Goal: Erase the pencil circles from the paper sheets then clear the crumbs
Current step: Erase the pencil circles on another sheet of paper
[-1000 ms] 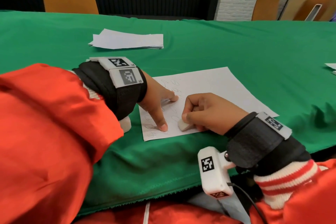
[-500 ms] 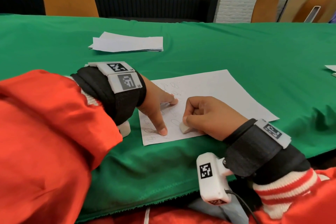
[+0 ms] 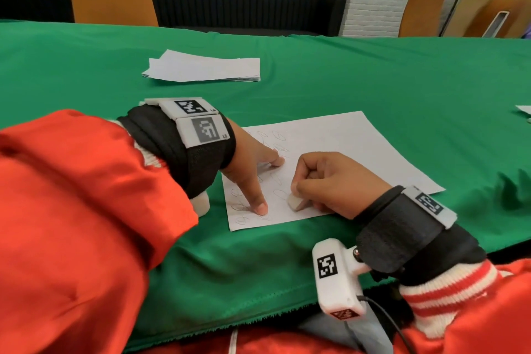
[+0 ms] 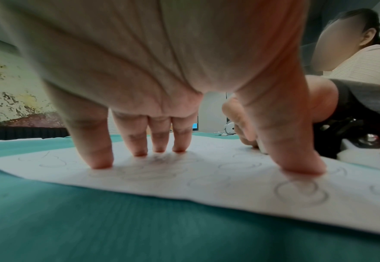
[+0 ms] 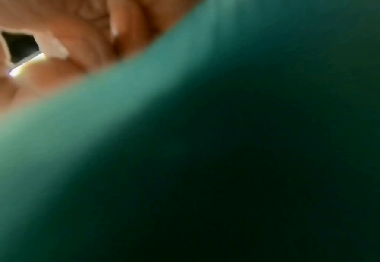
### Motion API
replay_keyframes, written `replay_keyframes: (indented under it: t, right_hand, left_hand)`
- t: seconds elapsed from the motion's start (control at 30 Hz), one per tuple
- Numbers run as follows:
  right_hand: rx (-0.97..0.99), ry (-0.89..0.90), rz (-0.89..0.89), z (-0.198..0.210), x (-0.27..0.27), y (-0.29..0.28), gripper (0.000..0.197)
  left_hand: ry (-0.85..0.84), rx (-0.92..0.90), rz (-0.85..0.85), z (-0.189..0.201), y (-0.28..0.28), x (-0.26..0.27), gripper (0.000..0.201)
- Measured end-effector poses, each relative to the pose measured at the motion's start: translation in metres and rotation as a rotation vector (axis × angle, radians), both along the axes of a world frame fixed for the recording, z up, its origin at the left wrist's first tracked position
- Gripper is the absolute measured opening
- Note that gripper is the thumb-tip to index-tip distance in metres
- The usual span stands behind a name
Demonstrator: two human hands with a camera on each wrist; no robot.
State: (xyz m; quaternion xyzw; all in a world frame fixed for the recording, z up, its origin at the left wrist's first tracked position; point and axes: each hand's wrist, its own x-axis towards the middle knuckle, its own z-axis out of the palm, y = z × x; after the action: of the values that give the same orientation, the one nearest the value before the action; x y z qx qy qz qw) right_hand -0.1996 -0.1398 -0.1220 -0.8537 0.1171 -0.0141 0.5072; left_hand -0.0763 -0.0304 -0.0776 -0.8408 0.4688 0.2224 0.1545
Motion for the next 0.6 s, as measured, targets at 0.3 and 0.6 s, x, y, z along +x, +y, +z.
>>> replay_keyframes:
  t: [0.3,0.6]
  right_hand:
    - [-0.003,-0.031,0.007,-0.0038,0.0016,0.0027,0.023]
    - [0.017,-0.01,0.041,0.0008,0.0001,0.002,0.022]
  left_hand:
    - [-0.002,-0.002,-0.004,0.0008,0.0004,-0.0009,0.101]
    - [0.011,-0.007,0.002,0.0005,0.0002,0.0,0.1]
